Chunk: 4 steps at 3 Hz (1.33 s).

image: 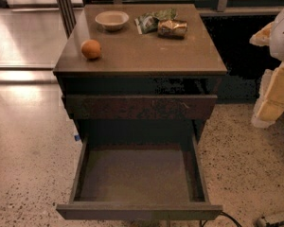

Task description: Place orange into middle drawer

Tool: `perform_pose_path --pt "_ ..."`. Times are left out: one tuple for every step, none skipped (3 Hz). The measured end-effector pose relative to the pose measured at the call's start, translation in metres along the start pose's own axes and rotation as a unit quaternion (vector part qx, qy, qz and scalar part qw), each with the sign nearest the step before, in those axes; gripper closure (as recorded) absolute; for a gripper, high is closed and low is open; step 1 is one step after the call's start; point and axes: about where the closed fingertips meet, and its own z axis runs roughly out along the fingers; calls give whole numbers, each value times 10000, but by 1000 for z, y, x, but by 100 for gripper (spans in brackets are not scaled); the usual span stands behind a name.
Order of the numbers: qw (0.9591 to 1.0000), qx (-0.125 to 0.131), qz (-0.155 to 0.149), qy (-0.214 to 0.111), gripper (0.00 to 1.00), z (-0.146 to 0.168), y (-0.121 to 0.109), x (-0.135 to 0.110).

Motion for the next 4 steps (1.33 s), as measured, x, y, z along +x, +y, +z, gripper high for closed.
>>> perform_pose_path --pt "10000 1 -1 0 0 0 0 0" --pt "9997 202 -147 -48 0 5 -9 -6" --pt "9974 321 -626 -183 0 21 -34 -32" --pt "9920 161 -1164 -467 0 41 -58 -70"
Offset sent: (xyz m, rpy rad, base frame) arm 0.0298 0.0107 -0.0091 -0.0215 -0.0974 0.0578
